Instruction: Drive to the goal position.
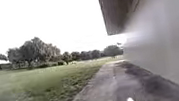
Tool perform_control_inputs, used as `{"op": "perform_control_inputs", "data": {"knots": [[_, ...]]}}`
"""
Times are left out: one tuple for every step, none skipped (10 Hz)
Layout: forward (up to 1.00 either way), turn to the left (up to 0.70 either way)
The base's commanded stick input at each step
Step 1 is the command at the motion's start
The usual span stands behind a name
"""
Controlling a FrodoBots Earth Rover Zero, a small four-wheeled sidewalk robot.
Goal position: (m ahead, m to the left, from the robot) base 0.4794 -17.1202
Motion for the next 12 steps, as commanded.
{"op": "perform_control_inputs", "data": {"knots": [[0.69,0.03],[0.69,0.03],[0.69,0.03],[0.69,0.03],[0.69,0.03],[0.69,0.03],[0.69,0.03],[0.69,0.03],[0.69,0.03],[0.69,0.03],[0.69,0.03],[0.69,0.03]]}}
